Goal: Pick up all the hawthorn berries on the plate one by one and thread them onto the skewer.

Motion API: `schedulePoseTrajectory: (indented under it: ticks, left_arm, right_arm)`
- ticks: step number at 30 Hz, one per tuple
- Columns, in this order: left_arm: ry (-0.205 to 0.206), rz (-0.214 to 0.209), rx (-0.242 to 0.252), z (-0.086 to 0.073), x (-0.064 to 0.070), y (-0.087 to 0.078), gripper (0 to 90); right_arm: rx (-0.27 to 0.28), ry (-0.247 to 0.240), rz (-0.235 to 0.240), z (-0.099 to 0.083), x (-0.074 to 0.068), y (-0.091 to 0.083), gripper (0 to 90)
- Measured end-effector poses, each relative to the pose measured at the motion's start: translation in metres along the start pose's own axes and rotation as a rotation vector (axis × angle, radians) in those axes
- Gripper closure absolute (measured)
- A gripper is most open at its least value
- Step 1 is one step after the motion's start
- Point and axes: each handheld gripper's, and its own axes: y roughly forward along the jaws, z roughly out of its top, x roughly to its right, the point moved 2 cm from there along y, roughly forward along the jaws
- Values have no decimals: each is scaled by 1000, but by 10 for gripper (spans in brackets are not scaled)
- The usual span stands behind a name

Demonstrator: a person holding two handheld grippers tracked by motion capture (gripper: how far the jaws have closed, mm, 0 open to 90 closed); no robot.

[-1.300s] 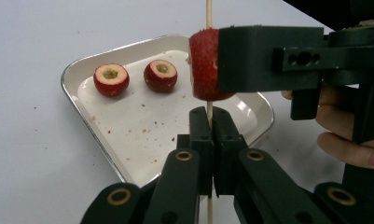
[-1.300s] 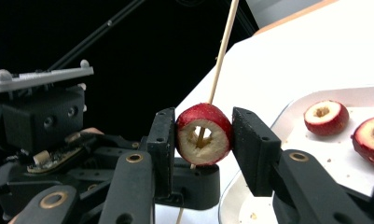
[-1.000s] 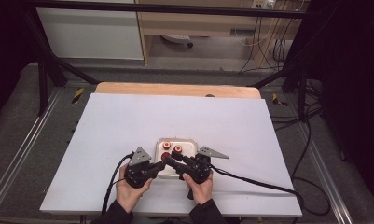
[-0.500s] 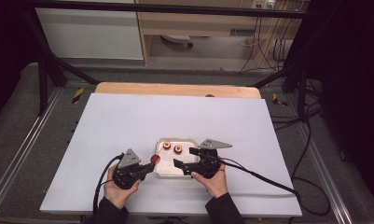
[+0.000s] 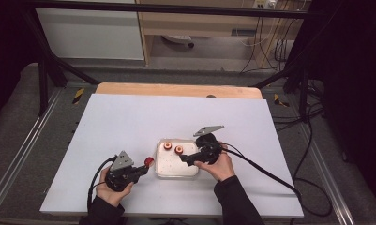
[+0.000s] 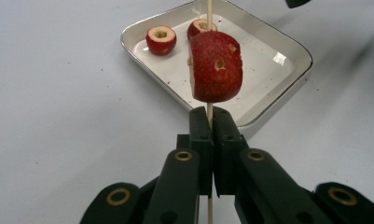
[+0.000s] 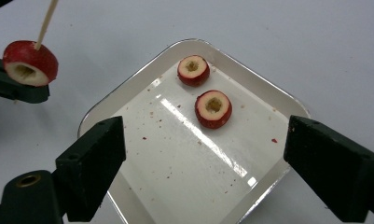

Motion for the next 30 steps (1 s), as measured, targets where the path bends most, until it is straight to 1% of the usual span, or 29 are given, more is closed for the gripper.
schedulePoseTrajectory:
  ticks: [4, 7, 9, 11, 13, 16, 21, 25, 30]
  left_arm:
    - [1, 2, 0, -1, -1, 0, 879]
    - [-2, 2, -3, -1, -2, 0, 878]
    - [1, 0, -5, -1, -1, 0, 879]
    - [2, 0, -5, -1, -1, 1, 878]
    - [1, 1, -2, -1, -2, 0, 879]
    - [-1, 2, -3, -1, -2, 0, 878]
    - [3, 0, -5, -1, -2, 1, 879]
    - [3, 0, -8, -1, -2, 1, 879]
    - [4, -2, -9, -1, -1, 2, 878]
  right_arm:
    - [-63, -20, -21, 14, 1, 9, 164]
    - [-103, -39, -15, 23, 1, 17, 185]
    - [-129, -33, -12, 27, 0, 24, 200]
    - [-170, -45, -10, 28, 1, 31, 213]
    - [-202, -40, -12, 30, 1, 37, 234]
    - [-214, -30, 5, 32, 2, 45, 263]
    - [-251, -27, -1, 33, 5, 54, 327]
    - [-257, -17, 2, 33, 9, 59, 392]
    - [-286, -33, -2, 31, 13, 65, 452]
